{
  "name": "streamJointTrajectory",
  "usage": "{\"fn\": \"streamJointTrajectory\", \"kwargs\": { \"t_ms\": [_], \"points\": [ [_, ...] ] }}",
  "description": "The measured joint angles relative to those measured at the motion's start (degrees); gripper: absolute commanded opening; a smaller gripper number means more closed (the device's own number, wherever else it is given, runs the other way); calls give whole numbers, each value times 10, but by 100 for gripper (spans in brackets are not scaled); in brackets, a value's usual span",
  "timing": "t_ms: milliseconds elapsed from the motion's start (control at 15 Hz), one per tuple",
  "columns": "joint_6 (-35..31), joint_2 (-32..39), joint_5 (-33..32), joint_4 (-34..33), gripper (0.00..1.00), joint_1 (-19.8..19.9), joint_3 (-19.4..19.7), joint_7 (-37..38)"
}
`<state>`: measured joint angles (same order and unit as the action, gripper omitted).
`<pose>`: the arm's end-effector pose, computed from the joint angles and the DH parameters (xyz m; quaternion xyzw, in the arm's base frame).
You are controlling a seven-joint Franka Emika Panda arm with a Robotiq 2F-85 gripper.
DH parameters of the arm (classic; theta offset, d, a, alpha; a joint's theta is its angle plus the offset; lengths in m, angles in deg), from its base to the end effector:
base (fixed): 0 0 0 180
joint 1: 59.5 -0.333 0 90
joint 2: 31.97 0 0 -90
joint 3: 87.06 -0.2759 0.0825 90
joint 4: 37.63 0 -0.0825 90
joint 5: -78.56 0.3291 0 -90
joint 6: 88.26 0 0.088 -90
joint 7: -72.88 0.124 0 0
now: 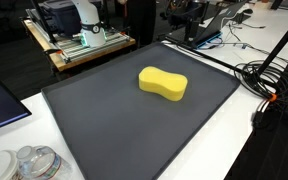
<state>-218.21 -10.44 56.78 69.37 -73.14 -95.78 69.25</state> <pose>0.5431 0.2033 0.3008 0.9354 0.3325 0.0360 0.1149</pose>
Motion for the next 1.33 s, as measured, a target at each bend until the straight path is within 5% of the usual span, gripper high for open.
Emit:
{"fn": "streamJointTrajectory", "kwargs": {
  "t_ms": [600,1333],
  "points": [
    [147,128,-2,-256,100,-59,50,194],
    [368,269,63,-548,100,-55,91,318]
  ]
}}
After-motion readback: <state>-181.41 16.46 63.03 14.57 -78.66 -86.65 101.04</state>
